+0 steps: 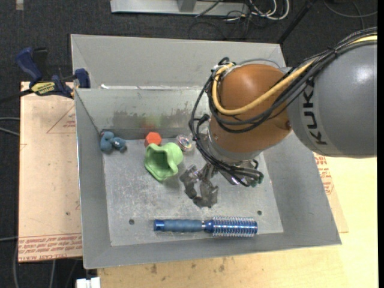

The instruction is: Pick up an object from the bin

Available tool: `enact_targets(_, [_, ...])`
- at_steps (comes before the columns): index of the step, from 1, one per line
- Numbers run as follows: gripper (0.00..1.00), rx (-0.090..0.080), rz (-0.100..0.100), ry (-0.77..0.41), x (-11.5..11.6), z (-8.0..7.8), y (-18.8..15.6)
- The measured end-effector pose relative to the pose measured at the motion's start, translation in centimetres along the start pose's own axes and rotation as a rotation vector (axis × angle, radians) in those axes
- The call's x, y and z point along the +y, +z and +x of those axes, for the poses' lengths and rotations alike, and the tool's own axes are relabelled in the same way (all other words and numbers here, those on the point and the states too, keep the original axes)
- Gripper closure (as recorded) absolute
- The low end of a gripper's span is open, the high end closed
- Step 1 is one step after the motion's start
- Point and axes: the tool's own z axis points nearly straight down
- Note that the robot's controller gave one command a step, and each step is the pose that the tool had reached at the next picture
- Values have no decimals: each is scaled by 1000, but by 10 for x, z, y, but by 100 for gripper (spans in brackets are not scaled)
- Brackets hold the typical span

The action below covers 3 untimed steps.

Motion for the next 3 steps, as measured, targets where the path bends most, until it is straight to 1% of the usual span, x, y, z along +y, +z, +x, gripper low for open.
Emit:
enact_targets(1, [0, -4, 1, 2, 0, -1, -2])
enact_targets(2, [0, 4, -2, 122, 25, 22, 67])
enact_targets(3, [0, -17, 7, 69, 22, 8, 141])
